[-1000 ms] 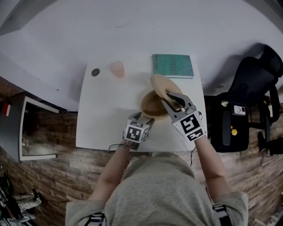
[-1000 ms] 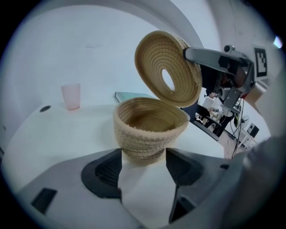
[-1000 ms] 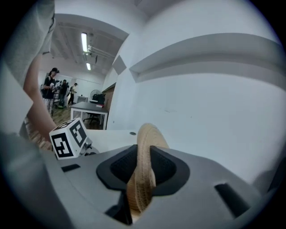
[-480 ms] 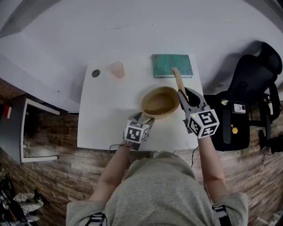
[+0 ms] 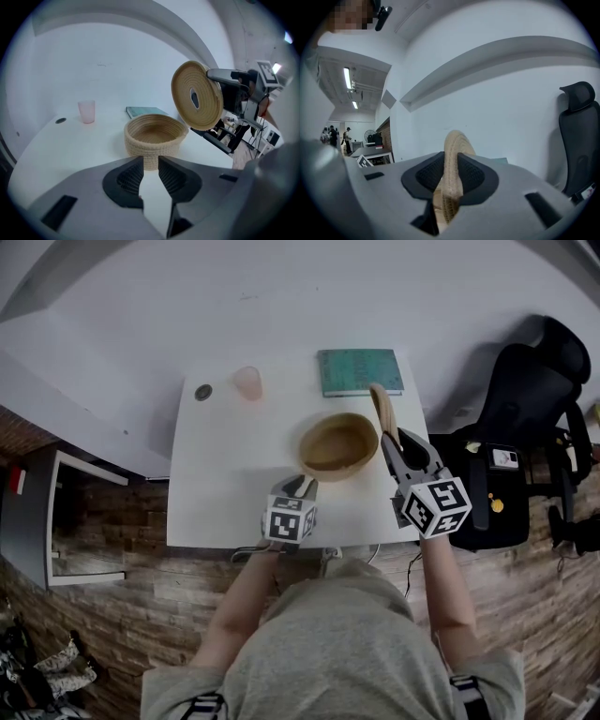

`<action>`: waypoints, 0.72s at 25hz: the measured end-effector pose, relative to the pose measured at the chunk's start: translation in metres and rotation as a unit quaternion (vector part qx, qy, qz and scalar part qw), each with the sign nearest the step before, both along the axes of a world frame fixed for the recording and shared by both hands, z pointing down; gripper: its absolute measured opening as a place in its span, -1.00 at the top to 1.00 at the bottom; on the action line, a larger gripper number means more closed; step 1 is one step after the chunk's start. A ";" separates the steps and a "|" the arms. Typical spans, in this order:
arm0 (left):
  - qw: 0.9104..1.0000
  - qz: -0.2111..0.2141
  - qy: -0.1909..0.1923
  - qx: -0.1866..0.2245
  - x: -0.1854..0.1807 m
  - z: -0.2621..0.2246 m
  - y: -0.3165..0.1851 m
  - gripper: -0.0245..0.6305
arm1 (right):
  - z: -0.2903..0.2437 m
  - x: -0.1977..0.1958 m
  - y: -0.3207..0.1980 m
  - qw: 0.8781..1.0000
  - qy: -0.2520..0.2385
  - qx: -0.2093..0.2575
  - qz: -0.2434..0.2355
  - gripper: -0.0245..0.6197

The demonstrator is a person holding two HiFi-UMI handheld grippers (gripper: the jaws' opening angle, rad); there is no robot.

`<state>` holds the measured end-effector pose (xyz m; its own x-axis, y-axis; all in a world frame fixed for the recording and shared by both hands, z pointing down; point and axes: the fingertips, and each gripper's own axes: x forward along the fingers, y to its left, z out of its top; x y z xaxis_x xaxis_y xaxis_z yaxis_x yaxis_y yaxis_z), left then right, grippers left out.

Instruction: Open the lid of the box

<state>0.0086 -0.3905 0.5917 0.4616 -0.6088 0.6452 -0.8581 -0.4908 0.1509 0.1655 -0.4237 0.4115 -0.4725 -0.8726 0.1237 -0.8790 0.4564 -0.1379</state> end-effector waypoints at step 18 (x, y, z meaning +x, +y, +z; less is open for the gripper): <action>0.997 -0.015 0.040 0.064 -0.033 -0.056 0.100 0.88 | -0.013 -0.030 0.130 0.998 -0.051 0.010 0.024 0.65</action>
<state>-0.0242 -0.2908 0.5355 0.4891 -0.6979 0.5232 -0.8601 -0.4855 0.1565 0.1351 -0.2938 0.3987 -0.4392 -0.8964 0.0595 -0.8820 0.4177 -0.2181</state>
